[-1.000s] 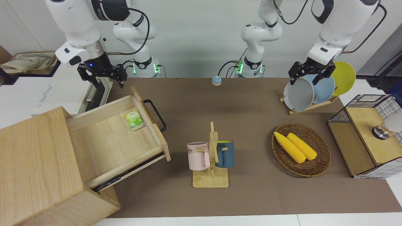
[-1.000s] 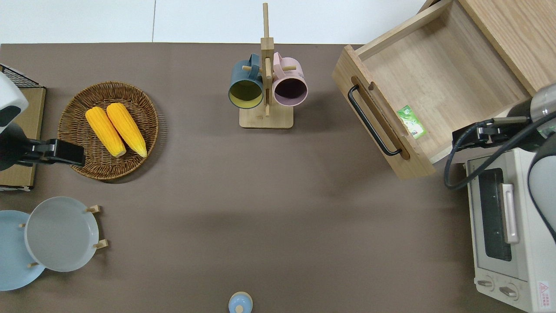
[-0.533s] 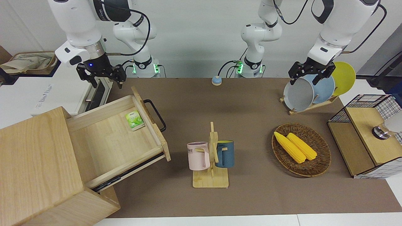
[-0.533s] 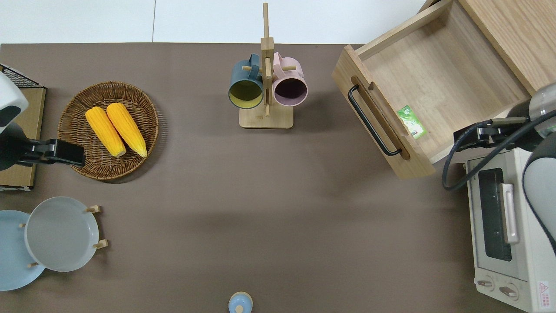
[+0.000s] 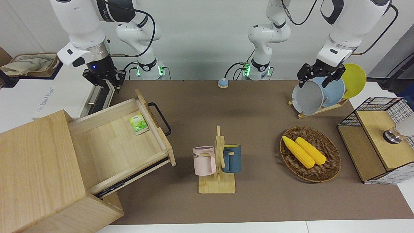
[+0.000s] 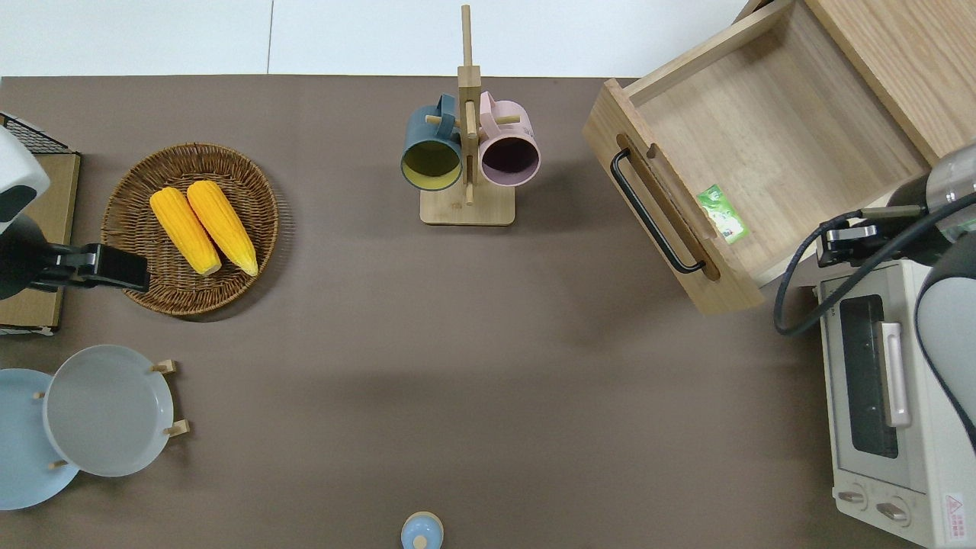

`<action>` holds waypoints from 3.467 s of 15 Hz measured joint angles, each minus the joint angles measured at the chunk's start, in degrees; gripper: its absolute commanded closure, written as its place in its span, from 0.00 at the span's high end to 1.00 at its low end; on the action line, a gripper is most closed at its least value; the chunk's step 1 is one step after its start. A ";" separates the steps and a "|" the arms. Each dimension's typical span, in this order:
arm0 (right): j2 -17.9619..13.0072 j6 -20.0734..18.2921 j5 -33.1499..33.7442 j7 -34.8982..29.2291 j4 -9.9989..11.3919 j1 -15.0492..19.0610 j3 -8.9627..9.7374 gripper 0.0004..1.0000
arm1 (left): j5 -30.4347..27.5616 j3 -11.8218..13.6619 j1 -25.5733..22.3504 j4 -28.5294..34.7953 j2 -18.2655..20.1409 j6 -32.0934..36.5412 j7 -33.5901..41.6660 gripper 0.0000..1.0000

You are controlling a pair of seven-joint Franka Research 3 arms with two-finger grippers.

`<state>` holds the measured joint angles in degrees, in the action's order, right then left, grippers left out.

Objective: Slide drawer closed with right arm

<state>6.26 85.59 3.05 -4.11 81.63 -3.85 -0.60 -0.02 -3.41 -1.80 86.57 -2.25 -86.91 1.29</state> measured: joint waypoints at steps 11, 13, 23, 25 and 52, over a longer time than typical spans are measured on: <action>-0.88 0.99 -2.31 0.00 -1.58 -0.03 -0.38 0.00 | 0.00 0.00 0.00 0.00 0.00 0.00 0.00 0.99; -1.28 1.04 -2.37 -0.13 -2.08 -0.05 -0.38 0.00 | 0.00 0.00 0.00 0.00 0.00 0.00 0.00 0.99; -1.38 1.22 -2.47 -17.29 -3.51 -8.92 0.25 0.00 | 0.00 0.00 0.00 0.00 0.00 0.00 0.00 0.99; -1.36 1.28 -2.47 -21.85 -3.64 -11.77 0.32 0.00 | 0.00 0.00 0.00 0.00 0.00 0.00 0.00 0.99; 11.64 8.02 -5.68 -73.75 -2.07 -21.75 0.70 0.00 | 0.00 0.00 0.00 0.00 0.00 0.00 0.00 0.99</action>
<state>17.90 93.61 -2.63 -77.85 79.57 -25.61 0.10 -0.02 -3.41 -1.80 86.57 -2.25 -86.91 1.29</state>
